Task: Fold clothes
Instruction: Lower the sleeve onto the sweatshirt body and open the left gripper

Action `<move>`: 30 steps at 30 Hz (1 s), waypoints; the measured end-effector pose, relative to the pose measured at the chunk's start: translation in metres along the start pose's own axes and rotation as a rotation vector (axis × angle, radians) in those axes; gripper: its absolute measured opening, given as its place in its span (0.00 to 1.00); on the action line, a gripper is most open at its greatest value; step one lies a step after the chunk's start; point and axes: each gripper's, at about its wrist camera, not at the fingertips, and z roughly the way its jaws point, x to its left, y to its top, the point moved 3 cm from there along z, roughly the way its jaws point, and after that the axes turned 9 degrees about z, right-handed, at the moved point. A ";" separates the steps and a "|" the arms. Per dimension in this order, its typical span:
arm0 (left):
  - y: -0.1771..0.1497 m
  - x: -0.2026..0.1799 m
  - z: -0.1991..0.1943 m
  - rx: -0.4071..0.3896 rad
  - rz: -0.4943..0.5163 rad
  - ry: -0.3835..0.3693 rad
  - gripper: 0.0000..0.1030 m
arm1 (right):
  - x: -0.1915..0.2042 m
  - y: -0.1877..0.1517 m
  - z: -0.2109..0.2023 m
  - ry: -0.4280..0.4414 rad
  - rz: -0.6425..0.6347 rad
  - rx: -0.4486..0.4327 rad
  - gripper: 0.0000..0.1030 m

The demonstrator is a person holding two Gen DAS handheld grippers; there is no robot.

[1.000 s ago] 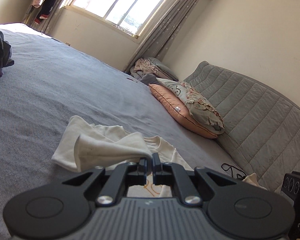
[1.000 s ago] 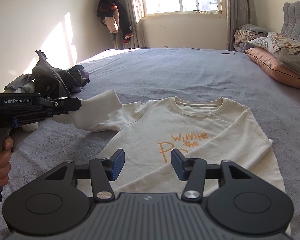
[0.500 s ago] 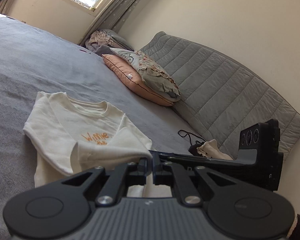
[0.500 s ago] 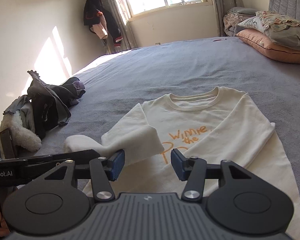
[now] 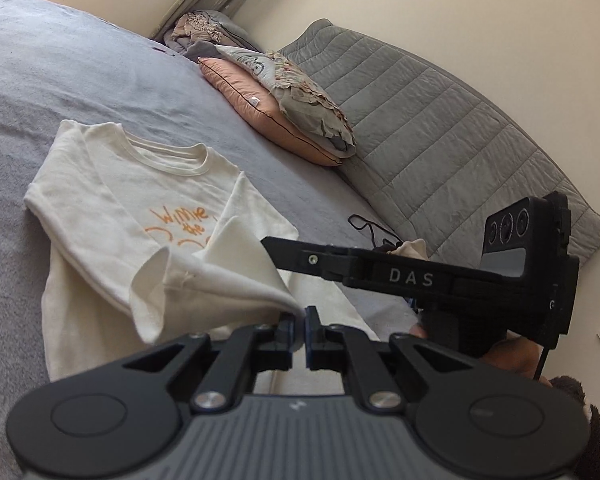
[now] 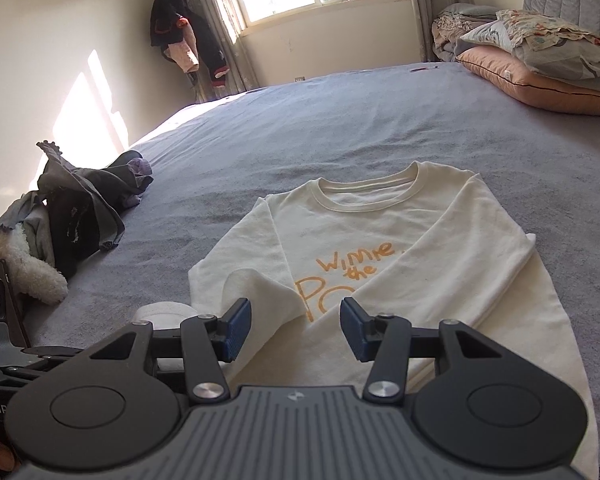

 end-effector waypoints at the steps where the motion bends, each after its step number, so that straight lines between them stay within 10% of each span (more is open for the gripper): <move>1: -0.002 0.000 0.001 0.012 0.002 0.001 0.05 | 0.000 0.000 0.000 -0.001 0.000 0.000 0.51; 8: -0.007 -0.003 0.007 0.069 -0.011 0.009 0.12 | -0.001 0.002 -0.001 0.008 0.002 0.001 0.51; 16: 0.001 -0.007 -0.006 0.086 -0.041 0.017 0.54 | -0.002 0.005 -0.005 0.010 0.002 -0.012 0.51; 30: 0.004 0.000 -0.028 0.148 -0.042 0.040 0.57 | 0.000 0.005 -0.005 0.016 0.005 -0.011 0.51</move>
